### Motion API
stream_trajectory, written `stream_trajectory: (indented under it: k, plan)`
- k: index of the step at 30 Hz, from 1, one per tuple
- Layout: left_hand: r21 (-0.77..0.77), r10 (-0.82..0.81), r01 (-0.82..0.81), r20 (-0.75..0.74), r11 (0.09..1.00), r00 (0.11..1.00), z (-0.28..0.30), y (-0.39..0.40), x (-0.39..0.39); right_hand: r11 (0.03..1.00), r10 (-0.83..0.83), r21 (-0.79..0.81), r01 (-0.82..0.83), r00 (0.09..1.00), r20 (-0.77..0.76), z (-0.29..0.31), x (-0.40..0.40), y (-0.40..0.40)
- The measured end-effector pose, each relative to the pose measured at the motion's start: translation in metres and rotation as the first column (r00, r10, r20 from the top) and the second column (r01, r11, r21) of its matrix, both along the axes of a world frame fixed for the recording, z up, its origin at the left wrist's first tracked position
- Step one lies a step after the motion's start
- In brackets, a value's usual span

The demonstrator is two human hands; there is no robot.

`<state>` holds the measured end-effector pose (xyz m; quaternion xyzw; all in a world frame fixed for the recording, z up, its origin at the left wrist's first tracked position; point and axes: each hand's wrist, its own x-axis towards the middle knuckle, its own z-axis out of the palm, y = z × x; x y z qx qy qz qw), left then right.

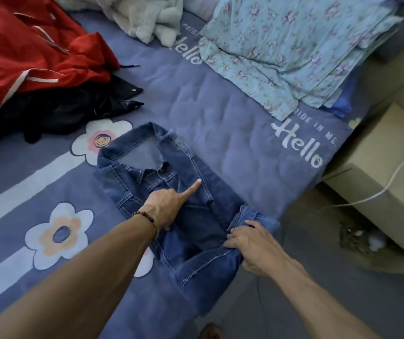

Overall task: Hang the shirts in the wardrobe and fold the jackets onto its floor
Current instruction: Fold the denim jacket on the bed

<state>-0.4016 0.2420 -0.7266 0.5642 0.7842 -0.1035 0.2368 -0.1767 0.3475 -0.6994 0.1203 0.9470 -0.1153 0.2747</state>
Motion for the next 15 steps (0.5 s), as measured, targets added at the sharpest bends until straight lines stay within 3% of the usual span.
stream_trajectory:
  k: [6, 10, 15]
  plan:
    - [-0.143, 0.065, -0.054, 0.077, 0.988, 0.995, -0.01, 0.009, -0.002, 0.999, -0.023, 0.033, 0.023, 1.0, 0.016, 0.003, -0.009, 0.001]
    - [-0.185, 0.125, -0.105, 0.102, 0.977, 0.987, -0.017, 0.011, -0.006, 0.992, -0.121, 0.024, 0.121, 0.992, -0.027, -0.001, -0.013, 0.002]
    - [-0.043, 0.126, -0.122, 0.106, 0.992, 0.986, -0.018, -0.001, 0.0, 0.99, -0.13, 0.067, 0.128, 0.991, 0.029, 0.015, -0.035, -0.003]
